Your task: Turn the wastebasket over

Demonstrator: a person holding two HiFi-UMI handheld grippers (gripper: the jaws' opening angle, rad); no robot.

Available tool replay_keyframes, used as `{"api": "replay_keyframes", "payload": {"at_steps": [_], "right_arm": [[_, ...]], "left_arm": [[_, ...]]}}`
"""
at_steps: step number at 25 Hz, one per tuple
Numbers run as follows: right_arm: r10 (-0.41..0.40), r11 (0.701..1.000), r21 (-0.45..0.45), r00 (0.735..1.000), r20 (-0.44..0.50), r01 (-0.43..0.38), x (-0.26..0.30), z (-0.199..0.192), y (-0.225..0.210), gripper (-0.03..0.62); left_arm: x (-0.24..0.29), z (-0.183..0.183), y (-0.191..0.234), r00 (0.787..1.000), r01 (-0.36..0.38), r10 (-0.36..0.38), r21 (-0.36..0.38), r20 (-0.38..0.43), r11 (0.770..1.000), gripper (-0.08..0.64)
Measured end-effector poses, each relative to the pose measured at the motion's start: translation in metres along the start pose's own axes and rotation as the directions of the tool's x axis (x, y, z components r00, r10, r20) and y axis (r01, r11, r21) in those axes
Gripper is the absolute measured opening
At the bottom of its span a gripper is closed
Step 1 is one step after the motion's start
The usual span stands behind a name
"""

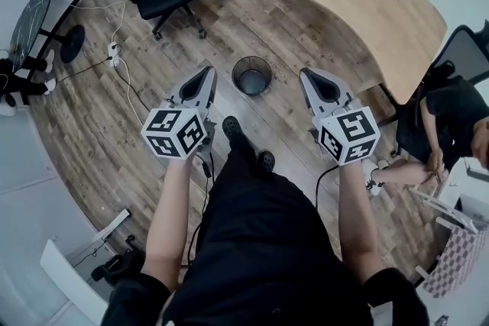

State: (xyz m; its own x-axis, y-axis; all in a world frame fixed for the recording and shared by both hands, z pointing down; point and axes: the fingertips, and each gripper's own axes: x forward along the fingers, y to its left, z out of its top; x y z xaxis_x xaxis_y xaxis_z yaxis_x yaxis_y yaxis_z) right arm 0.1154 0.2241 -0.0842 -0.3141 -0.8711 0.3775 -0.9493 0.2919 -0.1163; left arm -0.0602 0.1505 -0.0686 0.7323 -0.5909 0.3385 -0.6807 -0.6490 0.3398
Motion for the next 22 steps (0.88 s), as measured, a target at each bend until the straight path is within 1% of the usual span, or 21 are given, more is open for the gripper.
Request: {"api": "replay_keyframes", "payload": {"at_steps": [5, 9, 15, 22], "right_arm": [[0.012, 0.999, 0.039, 1.0, -0.009, -0.011, 0.051, 0.018, -0.005, 0.034], [0.012, 0.998, 0.063, 0.999, -0.034, -0.01, 0.091, 0.022, -0.002, 0.034], [-0.017, 0.996, 0.086, 0.995, -0.097, 0.025, 0.129, 0.003, 0.007, 0.034], [-0.04, 0.994, 0.094, 0.985, -0.166, 0.056, 0.149, -0.024, 0.0, 0.034]], "left_arm": [[0.025, 0.019, 0.036, 1.0, 0.009, -0.009, 0.0, -0.01, 1.0, 0.02], [0.04, 0.025, 0.062, 0.999, 0.029, -0.029, 0.003, -0.038, 1.0, 0.02], [0.056, 0.01, 0.097, 0.993, 0.065, -0.067, -0.027, -0.099, 0.998, 0.02], [0.077, -0.017, 0.107, 0.979, 0.106, -0.114, -0.052, -0.167, 0.993, 0.02]]}}
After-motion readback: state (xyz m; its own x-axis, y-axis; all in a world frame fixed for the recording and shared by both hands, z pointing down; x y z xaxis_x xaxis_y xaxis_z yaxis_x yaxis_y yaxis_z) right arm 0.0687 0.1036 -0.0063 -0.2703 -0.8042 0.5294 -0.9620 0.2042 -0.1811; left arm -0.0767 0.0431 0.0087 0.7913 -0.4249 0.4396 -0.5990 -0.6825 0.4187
